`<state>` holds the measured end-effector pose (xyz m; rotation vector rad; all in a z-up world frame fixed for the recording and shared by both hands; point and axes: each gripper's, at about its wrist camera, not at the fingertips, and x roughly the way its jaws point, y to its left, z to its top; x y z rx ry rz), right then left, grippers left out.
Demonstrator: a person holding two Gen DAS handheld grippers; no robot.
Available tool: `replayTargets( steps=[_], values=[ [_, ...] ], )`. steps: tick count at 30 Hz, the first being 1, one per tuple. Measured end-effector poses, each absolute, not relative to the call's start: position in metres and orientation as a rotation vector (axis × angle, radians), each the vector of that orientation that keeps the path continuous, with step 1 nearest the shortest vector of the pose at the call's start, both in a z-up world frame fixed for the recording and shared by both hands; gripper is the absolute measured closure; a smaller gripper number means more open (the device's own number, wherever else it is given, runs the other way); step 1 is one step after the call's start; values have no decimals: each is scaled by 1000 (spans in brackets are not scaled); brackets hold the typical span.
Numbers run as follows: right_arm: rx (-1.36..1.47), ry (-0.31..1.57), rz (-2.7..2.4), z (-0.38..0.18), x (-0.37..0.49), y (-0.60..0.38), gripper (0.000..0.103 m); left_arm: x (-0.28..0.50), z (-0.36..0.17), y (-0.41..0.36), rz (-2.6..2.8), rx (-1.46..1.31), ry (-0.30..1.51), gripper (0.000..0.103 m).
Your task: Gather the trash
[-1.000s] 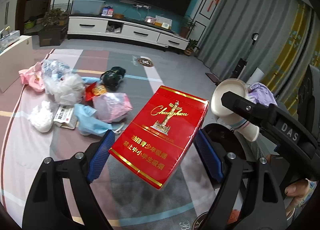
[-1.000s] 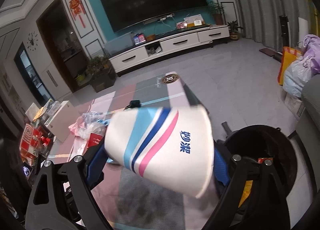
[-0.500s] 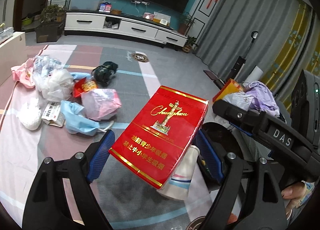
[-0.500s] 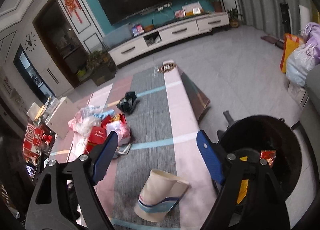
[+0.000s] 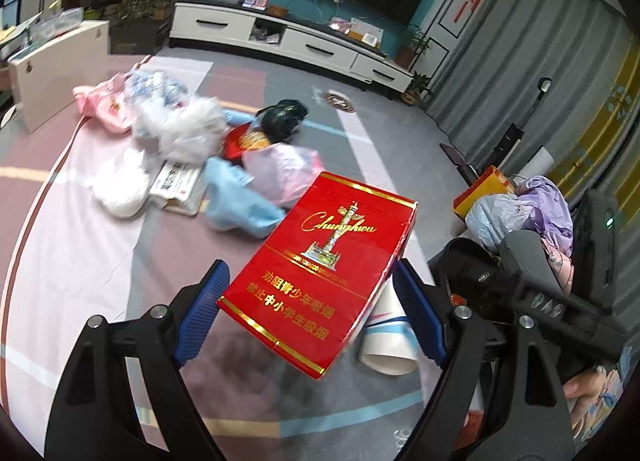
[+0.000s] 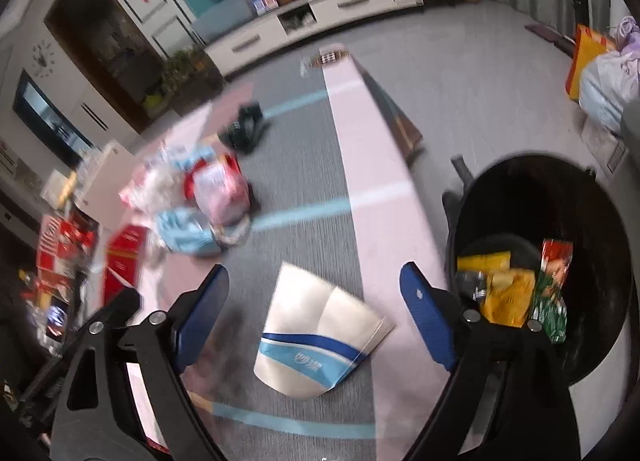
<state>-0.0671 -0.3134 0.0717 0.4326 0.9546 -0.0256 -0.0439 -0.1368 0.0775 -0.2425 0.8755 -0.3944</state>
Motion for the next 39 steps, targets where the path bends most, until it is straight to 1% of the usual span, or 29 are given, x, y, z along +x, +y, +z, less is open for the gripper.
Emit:
replayTargets(
  steps=[5,9,15,16,17,18,20,21,23,29,32,37,39],
  values=[
    [371,1073,-73,34,-62,-287,17,-50,70,-120,-360,-254,888,19],
    [310,1088,-90,25,-63,-272,16,-54,68,-111,-341,-264,886,19],
    [269,1102,-53,16,-58,-258,16,-59,67,-104,-337,-269,882,19],
    [283,1101,-37,14,-57,-258,22,-59,68,-103,-336,-270,883,19],
    [292,1099,-18,15,-57,-257,32,-60,67,-102,-336,-274,884,19],
    [300,1097,-2,15,-56,-256,38,-60,67,-102,-336,-280,885,19],
    [333,1086,54,18,-56,-255,66,-59,67,-102,-339,-287,888,19],
    [345,1078,66,20,-57,-254,68,-59,67,-102,-339,-288,888,19],
    [334,1047,35,26,-58,-255,70,-59,67,-102,-340,-287,886,19],
    [383,988,35,43,-59,-267,71,-56,71,-107,-357,-290,883,19],
    [398,921,30,75,-58,-280,71,-50,80,-115,-374,-292,872,19],
    [403,741,-22,143,-61,-311,71,-47,102,-145,-457,-295,834,19],
    [394,699,-21,158,-63,-320,71,-46,108,-159,-490,-283,826,19]
  ],
)
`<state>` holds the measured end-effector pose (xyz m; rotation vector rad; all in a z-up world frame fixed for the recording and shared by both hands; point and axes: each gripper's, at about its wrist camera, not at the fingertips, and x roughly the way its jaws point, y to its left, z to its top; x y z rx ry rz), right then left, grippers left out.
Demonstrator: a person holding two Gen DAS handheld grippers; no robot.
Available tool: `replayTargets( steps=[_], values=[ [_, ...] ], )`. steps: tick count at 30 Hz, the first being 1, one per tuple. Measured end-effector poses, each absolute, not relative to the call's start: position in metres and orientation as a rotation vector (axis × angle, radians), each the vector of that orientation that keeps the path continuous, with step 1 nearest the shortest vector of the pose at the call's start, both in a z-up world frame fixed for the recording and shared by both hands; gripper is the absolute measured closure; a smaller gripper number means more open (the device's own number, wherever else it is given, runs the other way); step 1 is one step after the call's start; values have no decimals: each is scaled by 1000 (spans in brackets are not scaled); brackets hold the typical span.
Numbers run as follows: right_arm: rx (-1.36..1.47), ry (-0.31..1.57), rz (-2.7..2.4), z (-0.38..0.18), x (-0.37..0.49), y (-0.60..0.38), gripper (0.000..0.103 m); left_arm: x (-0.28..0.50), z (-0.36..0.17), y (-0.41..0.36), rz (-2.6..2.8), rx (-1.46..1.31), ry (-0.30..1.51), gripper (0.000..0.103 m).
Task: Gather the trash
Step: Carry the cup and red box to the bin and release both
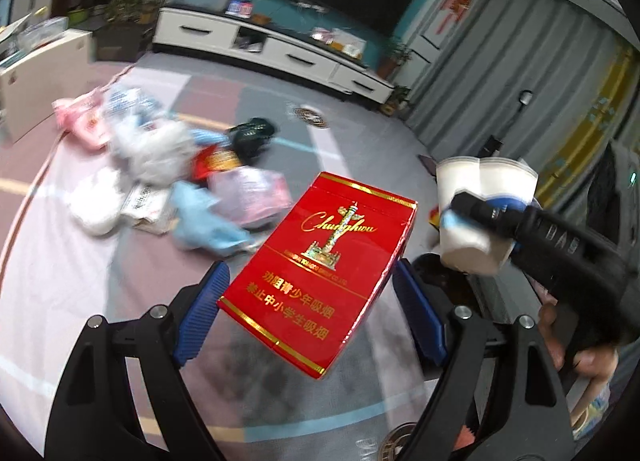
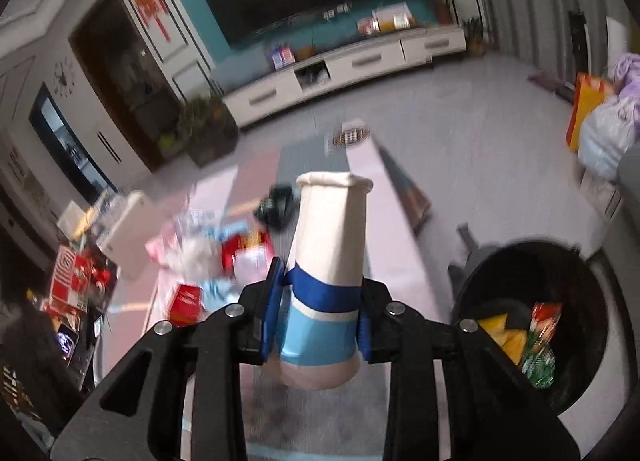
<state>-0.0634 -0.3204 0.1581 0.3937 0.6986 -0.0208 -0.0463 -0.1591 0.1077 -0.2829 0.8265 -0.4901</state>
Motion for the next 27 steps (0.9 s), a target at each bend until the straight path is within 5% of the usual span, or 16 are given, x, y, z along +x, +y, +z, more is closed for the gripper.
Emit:
replayTargets(
  steps=[27],
  values=[
    [741,757,-505,75,-130,-490,69,-55,50,-371,-833,-31,1006,19]
  ],
)
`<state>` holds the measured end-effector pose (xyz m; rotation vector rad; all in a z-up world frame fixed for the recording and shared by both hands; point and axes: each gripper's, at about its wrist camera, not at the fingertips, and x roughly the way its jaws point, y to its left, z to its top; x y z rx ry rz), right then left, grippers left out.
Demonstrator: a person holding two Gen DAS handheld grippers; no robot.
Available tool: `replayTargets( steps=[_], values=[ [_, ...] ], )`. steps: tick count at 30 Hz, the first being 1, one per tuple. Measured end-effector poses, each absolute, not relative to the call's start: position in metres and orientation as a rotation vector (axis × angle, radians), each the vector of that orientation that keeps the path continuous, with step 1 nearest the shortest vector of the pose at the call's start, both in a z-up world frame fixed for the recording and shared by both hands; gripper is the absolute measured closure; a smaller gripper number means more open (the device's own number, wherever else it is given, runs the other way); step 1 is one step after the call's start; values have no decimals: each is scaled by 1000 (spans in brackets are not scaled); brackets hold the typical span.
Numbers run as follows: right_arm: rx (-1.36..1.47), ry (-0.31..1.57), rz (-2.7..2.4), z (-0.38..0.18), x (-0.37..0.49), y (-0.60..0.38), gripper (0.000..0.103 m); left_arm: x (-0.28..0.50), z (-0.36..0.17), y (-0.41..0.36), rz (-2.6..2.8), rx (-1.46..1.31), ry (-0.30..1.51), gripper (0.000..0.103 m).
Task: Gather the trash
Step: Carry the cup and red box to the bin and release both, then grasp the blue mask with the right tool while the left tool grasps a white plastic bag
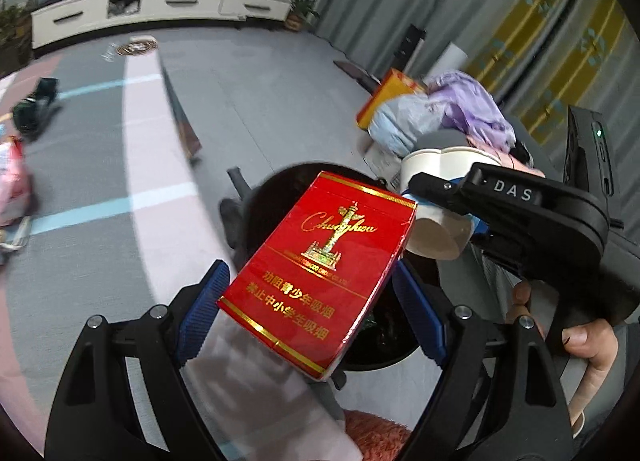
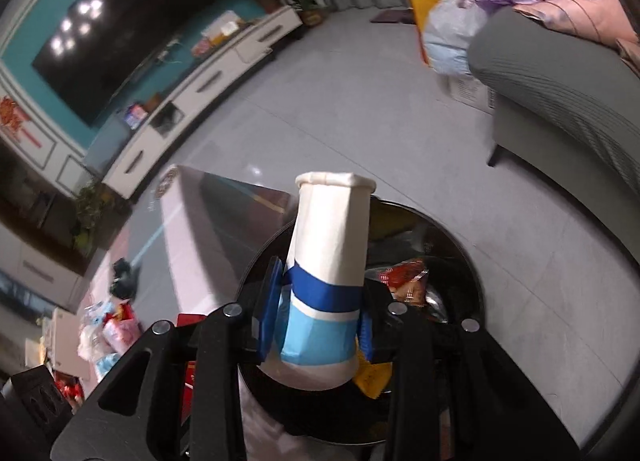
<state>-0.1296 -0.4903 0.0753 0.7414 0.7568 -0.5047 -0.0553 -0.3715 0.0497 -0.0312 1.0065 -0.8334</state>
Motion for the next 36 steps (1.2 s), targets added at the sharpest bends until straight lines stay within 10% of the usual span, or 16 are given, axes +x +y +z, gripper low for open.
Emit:
replayTargets(
  steps=[20,36],
  values=[
    [829,774,-552,61,-146,-517,66,-61,14,-423,-909,32,1120,19],
    [783,686,-449,87,-136,-492,28,-42,48,-351,-837,-76,1035,5]
  ],
)
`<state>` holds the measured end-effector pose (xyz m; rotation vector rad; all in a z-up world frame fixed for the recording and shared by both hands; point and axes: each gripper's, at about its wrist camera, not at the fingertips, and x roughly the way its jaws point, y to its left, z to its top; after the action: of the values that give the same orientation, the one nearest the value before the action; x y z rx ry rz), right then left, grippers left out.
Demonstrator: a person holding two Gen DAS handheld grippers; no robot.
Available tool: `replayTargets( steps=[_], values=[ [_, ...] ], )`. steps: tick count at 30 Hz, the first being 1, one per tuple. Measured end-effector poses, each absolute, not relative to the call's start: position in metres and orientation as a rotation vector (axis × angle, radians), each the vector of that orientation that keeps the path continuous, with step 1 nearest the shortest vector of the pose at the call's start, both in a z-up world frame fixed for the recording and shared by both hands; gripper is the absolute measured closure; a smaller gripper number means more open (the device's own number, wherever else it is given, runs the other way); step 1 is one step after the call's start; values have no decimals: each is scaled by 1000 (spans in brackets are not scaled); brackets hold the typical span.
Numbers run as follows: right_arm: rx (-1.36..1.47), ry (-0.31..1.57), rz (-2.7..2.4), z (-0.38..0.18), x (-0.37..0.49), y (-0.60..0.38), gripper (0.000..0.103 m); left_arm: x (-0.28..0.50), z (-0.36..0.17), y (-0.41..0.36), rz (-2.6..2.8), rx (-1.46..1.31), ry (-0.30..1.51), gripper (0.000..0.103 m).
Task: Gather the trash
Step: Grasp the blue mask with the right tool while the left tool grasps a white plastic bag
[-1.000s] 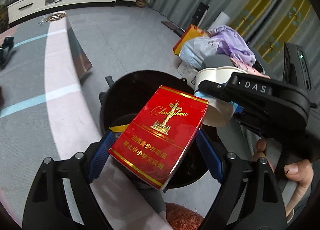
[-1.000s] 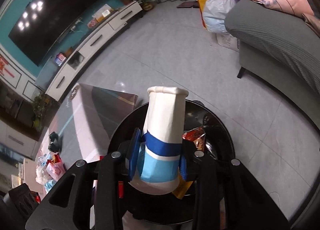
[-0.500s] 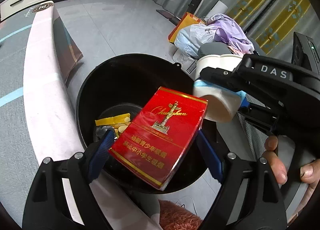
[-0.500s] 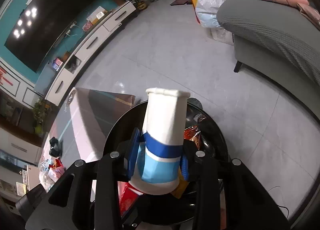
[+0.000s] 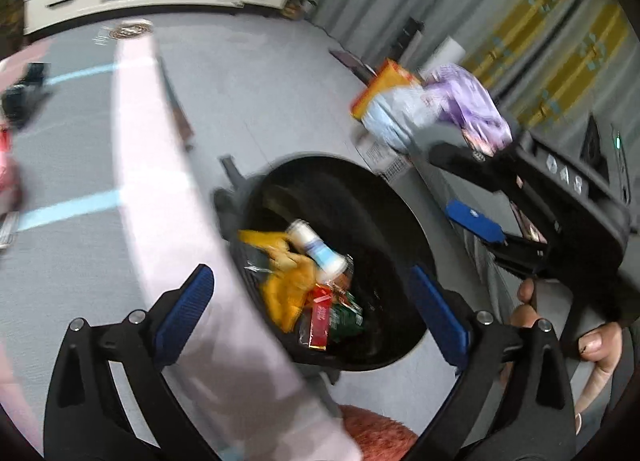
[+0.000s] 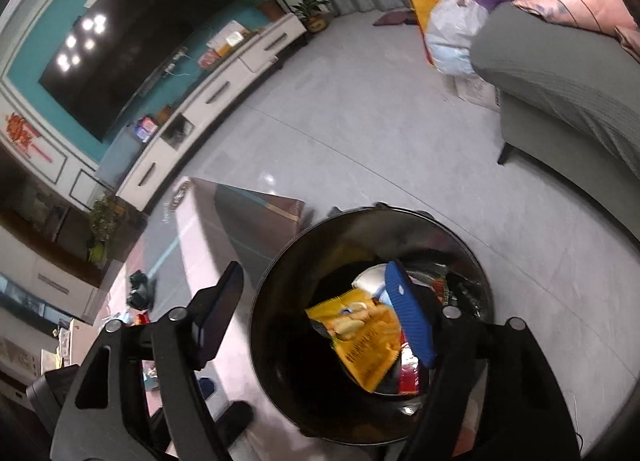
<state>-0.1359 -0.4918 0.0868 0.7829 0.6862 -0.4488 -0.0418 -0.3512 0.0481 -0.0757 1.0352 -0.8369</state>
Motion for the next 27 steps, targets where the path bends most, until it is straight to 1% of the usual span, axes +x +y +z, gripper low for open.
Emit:
replayTargets(
  steps=[2,7,13,19,25,27],
  values=[
    [754,671,-426,94,-129,-481,24,-32,57,-322,-784,-115,1004,5],
    [666,677,-354,105,-105,-448,17,-6,77,-239,-620,-191,930,5],
    [538,720,-202,113,-62,-382,16,23,91,-123,-360,-237,851,5],
    [416,817,1,105,-5,-283,16,51,73,-28,-176,-324,872,5],
    [306,917,117,80,41,-198,17,72,35,-3,-128,-333,944,6],
    [271,947,133,71,51,-178,20,75,25,-3,-130,-329,964,6]
  ],
)
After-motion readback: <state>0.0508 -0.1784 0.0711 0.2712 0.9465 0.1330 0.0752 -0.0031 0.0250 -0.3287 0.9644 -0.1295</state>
